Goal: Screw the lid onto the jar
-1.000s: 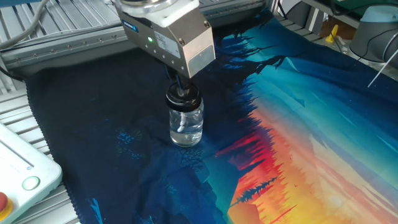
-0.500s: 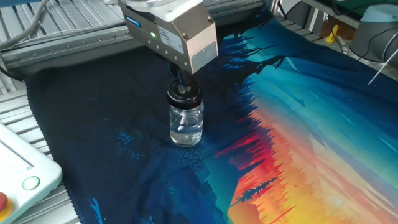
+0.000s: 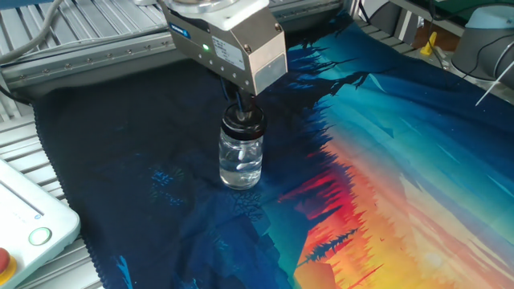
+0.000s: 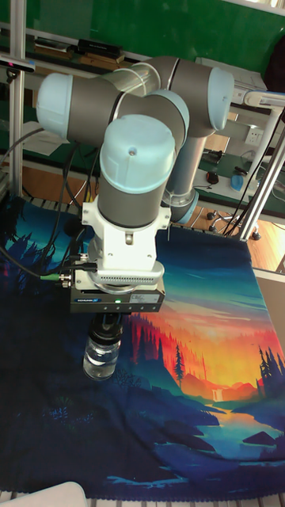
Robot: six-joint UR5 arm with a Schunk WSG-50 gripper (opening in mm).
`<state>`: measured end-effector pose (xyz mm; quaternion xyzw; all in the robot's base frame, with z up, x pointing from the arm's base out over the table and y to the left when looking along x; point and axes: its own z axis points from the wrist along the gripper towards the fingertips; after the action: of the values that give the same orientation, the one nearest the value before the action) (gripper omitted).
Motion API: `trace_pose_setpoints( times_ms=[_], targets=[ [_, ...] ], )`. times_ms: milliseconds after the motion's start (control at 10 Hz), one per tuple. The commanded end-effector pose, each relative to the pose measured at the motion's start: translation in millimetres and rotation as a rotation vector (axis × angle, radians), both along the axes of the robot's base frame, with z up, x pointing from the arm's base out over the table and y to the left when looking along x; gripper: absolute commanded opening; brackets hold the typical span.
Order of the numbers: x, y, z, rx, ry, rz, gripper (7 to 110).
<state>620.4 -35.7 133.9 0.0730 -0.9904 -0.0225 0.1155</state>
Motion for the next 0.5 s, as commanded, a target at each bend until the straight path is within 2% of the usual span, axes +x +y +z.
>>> trace_pose_setpoints(
  times_ms=[0,400],
  targets=[
    [2.1,1.6,1.3,0.02,-0.006,0.0,7],
    [19.2,5.4,-3.9,0.04,-0.024,0.004,7]
  ],
)
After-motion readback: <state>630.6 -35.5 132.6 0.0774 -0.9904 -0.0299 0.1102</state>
